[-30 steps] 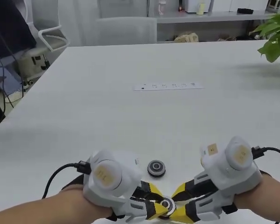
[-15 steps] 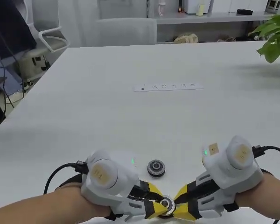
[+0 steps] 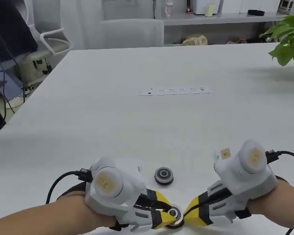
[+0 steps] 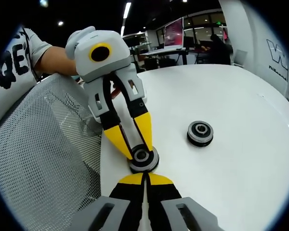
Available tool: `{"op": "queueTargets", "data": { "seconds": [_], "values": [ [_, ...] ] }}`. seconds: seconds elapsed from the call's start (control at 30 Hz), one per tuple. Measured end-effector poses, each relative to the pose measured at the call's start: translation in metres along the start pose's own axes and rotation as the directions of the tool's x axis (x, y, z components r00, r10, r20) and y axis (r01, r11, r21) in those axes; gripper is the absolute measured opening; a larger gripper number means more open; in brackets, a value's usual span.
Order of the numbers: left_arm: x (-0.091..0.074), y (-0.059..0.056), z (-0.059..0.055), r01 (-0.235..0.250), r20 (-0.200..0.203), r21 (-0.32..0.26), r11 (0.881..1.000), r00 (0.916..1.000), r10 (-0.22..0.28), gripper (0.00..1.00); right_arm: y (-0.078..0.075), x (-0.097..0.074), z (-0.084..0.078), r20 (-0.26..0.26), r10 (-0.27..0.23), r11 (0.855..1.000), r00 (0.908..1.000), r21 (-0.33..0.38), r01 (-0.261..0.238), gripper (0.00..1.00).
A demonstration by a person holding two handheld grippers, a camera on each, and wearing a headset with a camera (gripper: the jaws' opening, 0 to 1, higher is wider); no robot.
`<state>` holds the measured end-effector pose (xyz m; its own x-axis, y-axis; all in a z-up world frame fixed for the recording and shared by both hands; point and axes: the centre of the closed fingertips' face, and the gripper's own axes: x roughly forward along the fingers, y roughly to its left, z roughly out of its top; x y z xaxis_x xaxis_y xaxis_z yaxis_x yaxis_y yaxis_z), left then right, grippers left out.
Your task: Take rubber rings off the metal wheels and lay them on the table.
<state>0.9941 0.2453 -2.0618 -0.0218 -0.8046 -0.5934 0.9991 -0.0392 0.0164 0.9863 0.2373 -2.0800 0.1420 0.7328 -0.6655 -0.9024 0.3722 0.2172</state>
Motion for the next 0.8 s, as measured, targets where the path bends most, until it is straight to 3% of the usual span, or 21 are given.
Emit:
{"op": "queueTargets", "data": {
  "seconds": [0.43,0.53,0.57,0.6,0.67,0.8],
  "values": [
    [0.000,0.000,0.000,0.001,0.003,-0.009,1.000,1.0000,-0.001,0.08,-0.002,-0.005,0.003,0.064,0.015,0.989,0.9978,0.149,-0.024,0.00],
    [0.000,0.000,0.000,0.000,0.003,-0.011,1.000,1.0000,0.001,0.08,-0.004,-0.007,0.005,0.091,0.010,0.981,0.9958,0.194,-0.027,0.00],
    [0.000,0.000,0.000,-0.001,0.003,-0.012,1.000,1.0000,0.001,0.08,-0.005,-0.009,0.011,0.134,0.007,0.972,0.9909,0.230,-0.038,0.00],
    [0.000,0.001,0.000,-0.001,0.002,-0.012,1.000,1.0000,0.001,0.08,-0.005,-0.010,0.013,0.144,0.015,0.964,0.9895,0.261,-0.053,0.00],
    [0.000,0.001,0.000,-0.003,0.003,-0.017,1.000,1.0000,0.003,0.08,-0.006,-0.009,0.011,0.124,0.007,0.972,0.9923,0.231,-0.036,0.00],
    [0.000,0.001,0.000,-0.004,0.002,-0.019,1.000,1.0000,0.004,0.08,-0.004,-0.009,0.012,0.127,0.007,0.970,0.9919,0.239,-0.037,0.00]
  ]
}}
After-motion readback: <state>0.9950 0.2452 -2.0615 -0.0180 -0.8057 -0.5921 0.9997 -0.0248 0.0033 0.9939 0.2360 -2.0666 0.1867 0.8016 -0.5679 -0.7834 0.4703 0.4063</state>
